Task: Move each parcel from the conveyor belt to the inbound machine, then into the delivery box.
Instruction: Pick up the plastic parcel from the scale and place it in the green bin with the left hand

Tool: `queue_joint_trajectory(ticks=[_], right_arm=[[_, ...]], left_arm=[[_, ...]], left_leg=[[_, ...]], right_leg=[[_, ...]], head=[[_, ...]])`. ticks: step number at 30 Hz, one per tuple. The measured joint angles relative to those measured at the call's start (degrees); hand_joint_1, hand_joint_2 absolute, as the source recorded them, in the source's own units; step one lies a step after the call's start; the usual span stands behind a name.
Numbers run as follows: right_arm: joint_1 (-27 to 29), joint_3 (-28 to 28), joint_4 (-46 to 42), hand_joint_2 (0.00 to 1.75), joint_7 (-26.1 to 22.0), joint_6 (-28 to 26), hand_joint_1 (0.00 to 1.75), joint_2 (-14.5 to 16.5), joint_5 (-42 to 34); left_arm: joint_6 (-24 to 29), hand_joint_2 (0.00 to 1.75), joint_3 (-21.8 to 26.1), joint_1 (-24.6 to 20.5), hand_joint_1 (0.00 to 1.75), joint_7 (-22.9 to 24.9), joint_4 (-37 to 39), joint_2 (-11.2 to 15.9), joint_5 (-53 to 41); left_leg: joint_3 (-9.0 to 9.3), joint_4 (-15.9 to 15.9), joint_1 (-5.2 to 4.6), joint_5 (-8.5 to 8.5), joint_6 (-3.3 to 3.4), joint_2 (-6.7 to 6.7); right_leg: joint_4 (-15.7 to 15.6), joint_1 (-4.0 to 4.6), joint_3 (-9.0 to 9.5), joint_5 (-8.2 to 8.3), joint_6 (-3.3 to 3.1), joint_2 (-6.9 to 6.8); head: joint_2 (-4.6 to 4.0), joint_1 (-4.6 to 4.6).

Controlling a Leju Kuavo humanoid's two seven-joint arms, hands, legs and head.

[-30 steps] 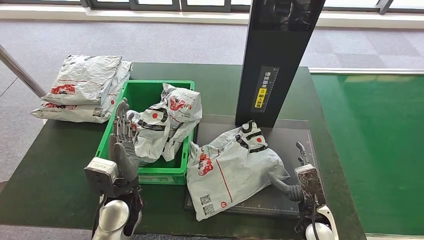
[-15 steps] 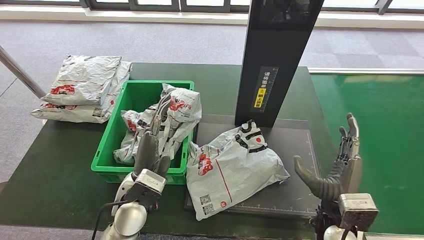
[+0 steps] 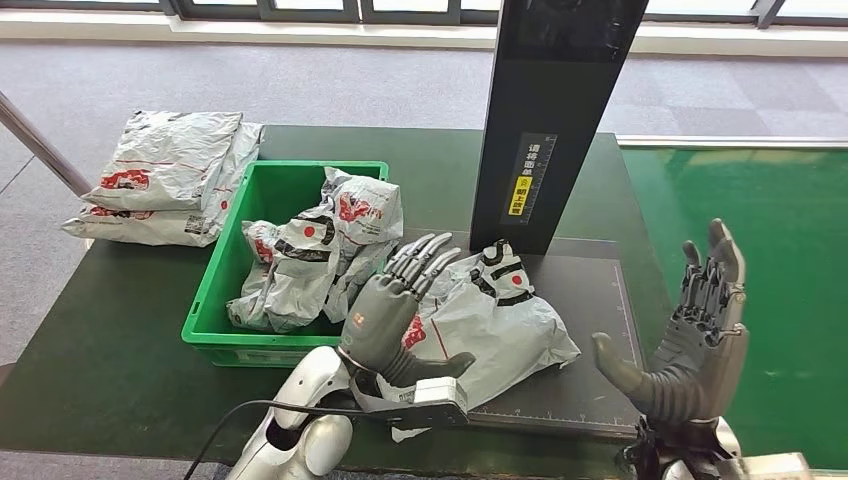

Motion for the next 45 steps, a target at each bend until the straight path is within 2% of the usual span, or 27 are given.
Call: queue_joint_trajectory(ticks=[1,2,6,13,19,20,23,24,32,45], right_arm=[[0.0,0.0,-0.3,1.75,-0.1,0.5,0.0,0.2,0.0],[0.0,0.0,-0.4,1.75,-0.1,1.0,0.0,0.3,0.0],[-0.2,-0.1,-0.6,1.75,0.1,2.4,0.0,1.0,0.1],[-0.7,-0.2,-0.5,1.75,0.1,3.3,0.0,1.8,1.0],[-2.3,-0.2,0.0,1.75,0.8,3.5,0.0,2.4,1.7],[-2.6,-0.2,0.2,1.75,0.9,3.5,0.0,2.5,1.8],[-3.2,-0.2,0.8,1.75,1.4,3.2,0.0,2.6,2.1],[-3.3,-0.2,1.0,1.75,1.5,3.1,0.0,2.6,2.3],[-4.7,-0.2,3.1,1.75,1.8,1.9,0.0,2.6,2.0],[-4.6,-0.2,4.8,1.75,1.8,1.7,0.0,2.5,1.1]], left_arm=[[-0.8,1.31,-0.7,-0.9,0.0,0.6,2.1,-0.1,-0.9],[-1.3,1.75,-1.3,-2.0,0.0,1.5,4.8,-0.4,-2.3],[-0.9,1.75,-3.0,-6.2,0.0,5.2,16.8,-2.0,-9.3],[-0.5,1.75,-3.8,-9.9,0.0,9.2,32.1,-3.9,-15.3],[-2.1,1.75,-3.8,-12.8,0.0,10.7,38.7,-5.4,-17.1],[-2.5,1.75,-3.8,-13.3,0.21,10.8,39.5,-5.6,-17.2],[-3.7,1.75,-3.8,-14.3,1.51,10.8,41.6,-6.0,-17.6],[-4.0,1.75,-3.8,-14.4,1.75,10.7,42.1,-6.1,-17.7],[-4.6,1.75,-3.7,-14.5,1.75,6.2,44.2,-6.1,-16.5],[-5.2,1.75,-3.7,-13.5,1.75,5.0,42.5,-5.5,-15.2]], left_leg=[[0.0,0.0,0.0,0.0,0.0,0.0],[0.0,0.0,0.0,0.0,0.0,0.0],[0.02,0.0,0.0,0.01,0.0,0.01],[0.02,0.0,0.0,0.01,0.0,0.02],[0.13,0.0,0.01,-0.01,0.01,-0.04],[0.17,0.0,0.01,-0.02,0.02,-0.04],[0.32,0.0,0.01,-0.04,0.07,-0.05],[0.36,0.0,0.01,-0.04,0.08,-0.05],[0.55,0.0,0.01,0.02,0.07,-0.04],[0.59,0.0,0.02,-0.02,0.0,-0.04]], right_leg=[[0.0,0.0,0.0,0.0,0.0,0.0],[0.0,0.0,0.0,0.0,0.0,0.0],[0.0,0.0,0.03,0.03,0.0,0.01],[0.0,0.01,0.05,0.04,-0.01,0.02],[0.0,0.02,0.25,-0.01,0.02,-0.07],[0.0,0.02,0.31,-0.02,0.03,-0.08],[0.0,0.01,0.5,-0.04,0.06,-0.12],[0.0,0.01,0.57,-0.04,0.07,-0.13],[0.0,0.02,0.8,0.03,0.06,-0.13],[0.0,0.04,0.71,-0.02,-0.01,-0.11]], head=[[0.0,0.0],[-0.01,0.0],[-0.01,0.0],[-0.01,-0.01],[0.0,0.0],[-0.01,0.0],[-0.01,0.01],[-0.01,0.0],[-0.01,0.01],[-0.01,-0.01]])
